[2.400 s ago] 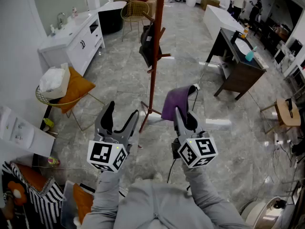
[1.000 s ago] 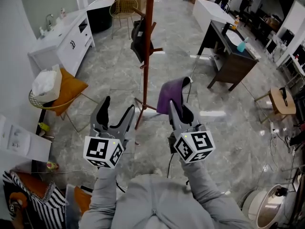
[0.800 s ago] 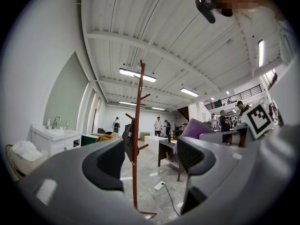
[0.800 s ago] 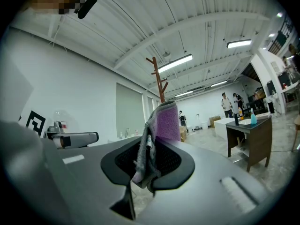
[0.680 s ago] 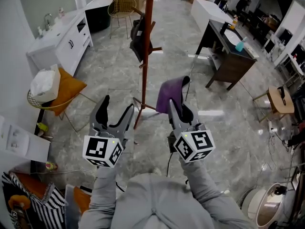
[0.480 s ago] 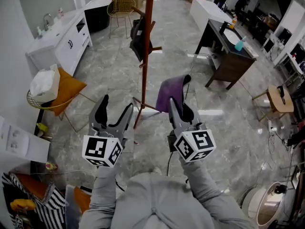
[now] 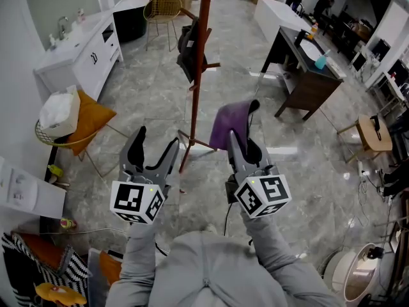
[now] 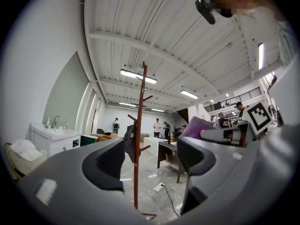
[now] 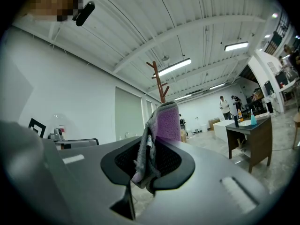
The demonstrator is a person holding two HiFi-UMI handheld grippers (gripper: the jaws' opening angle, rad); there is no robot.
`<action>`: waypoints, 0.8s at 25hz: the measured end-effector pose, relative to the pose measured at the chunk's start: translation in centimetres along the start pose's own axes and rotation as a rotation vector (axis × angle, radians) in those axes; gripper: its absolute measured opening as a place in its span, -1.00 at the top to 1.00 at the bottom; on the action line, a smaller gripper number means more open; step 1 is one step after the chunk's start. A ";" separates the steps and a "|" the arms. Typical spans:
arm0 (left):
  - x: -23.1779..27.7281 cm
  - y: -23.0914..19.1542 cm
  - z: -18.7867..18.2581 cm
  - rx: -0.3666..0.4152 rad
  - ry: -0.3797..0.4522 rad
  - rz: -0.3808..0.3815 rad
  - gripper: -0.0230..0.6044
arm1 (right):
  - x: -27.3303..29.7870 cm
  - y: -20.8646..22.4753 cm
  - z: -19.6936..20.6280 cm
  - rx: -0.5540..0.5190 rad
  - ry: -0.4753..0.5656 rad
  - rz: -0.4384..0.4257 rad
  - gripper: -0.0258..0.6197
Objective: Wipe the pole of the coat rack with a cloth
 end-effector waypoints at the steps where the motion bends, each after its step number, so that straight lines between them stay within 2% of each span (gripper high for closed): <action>1: 0.0 -0.2 0.0 0.000 0.000 0.002 -0.28 | 0.1 -0.2 0.1 -0.002 -0.001 0.002 0.75; 13: -1.0 -2.8 0.8 -0.017 0.006 0.033 -0.28 | -0.1 -1.8 0.7 -0.043 0.007 0.064 0.75; 20: 0.0 -3.9 1.5 -0.019 -0.007 0.037 -0.28 | 1.3 -1.6 1.2 -0.038 0.003 0.067 0.75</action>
Point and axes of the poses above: the fingertips, and each gripper's own axes: x forward along the fingers, y to its right, z out of its underside, the point moved 6 cm from there along -x, backward along the fingers, and after that the axes turned 2 degrees about z, right-handed, at the moved point
